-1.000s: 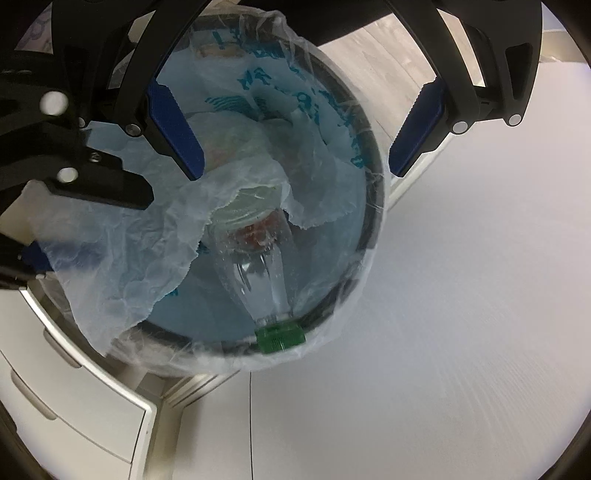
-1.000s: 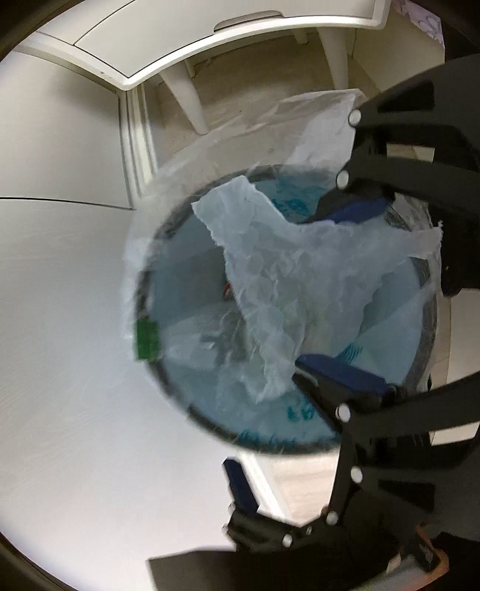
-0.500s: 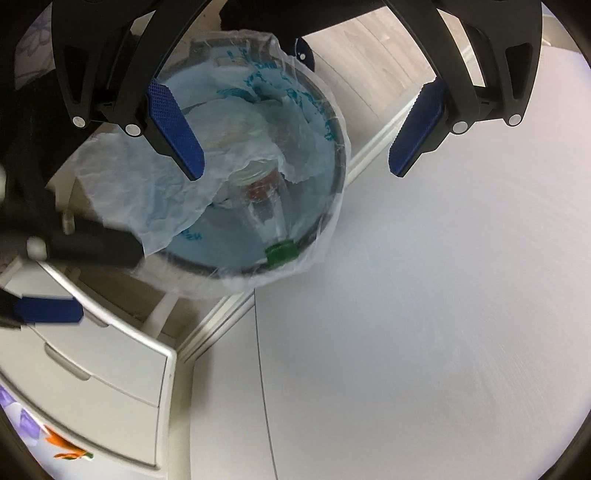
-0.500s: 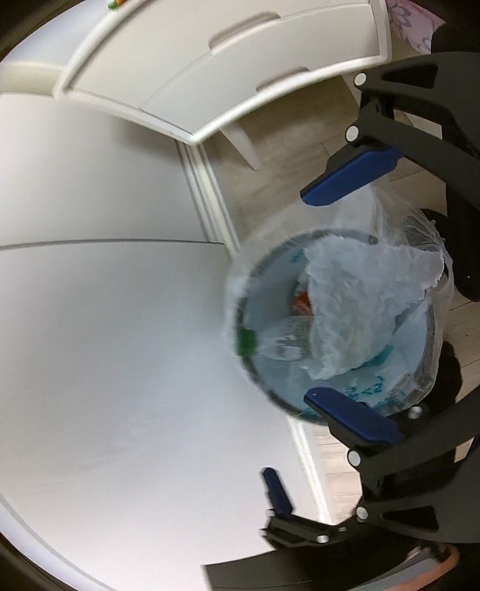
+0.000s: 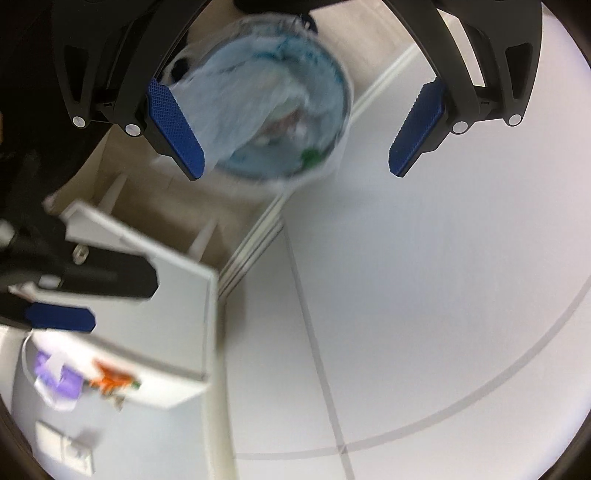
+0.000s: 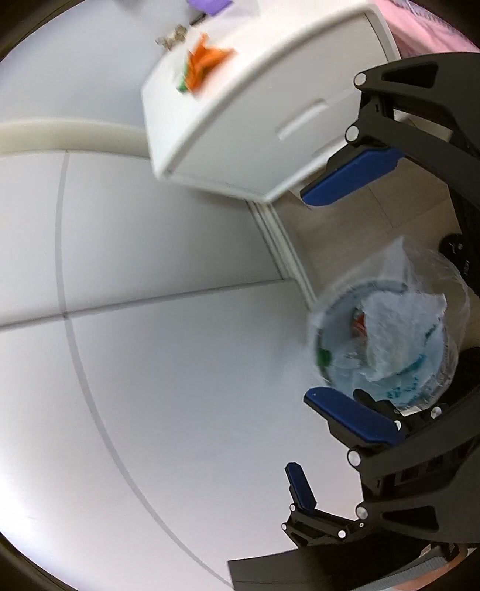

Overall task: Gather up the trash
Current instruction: 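Move the right tool back to the nightstand toward the white paper sheet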

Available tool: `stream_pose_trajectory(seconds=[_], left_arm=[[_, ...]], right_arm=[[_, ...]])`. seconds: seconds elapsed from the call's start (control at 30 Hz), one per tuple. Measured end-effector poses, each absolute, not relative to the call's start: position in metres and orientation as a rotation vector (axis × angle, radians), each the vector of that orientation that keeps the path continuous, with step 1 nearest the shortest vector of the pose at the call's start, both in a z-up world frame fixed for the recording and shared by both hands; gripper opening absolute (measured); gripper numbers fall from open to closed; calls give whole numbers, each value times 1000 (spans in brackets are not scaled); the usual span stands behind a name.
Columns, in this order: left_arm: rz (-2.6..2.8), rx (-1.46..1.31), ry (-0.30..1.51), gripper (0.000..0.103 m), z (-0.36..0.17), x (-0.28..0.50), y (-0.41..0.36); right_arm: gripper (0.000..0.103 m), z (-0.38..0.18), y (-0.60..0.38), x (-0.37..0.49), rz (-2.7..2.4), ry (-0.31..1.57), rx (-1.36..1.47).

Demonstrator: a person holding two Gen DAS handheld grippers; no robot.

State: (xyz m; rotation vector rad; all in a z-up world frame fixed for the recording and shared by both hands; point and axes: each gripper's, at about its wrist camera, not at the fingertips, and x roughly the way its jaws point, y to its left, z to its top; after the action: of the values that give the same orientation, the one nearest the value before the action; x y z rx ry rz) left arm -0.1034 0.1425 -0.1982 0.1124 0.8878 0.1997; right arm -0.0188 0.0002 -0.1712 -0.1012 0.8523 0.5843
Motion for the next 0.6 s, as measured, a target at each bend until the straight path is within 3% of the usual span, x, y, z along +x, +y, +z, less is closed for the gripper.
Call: stream_pose_trajectory(seconds=[0.27, 0.6], left_arm=[[71, 127, 799, 97, -132, -46, 95], [-95, 164, 773, 97, -103, 28, 14]], right_arm=[[96, -117, -64, 19, 442, 755, -55], [96, -96, -178, 61, 221, 728, 45]])
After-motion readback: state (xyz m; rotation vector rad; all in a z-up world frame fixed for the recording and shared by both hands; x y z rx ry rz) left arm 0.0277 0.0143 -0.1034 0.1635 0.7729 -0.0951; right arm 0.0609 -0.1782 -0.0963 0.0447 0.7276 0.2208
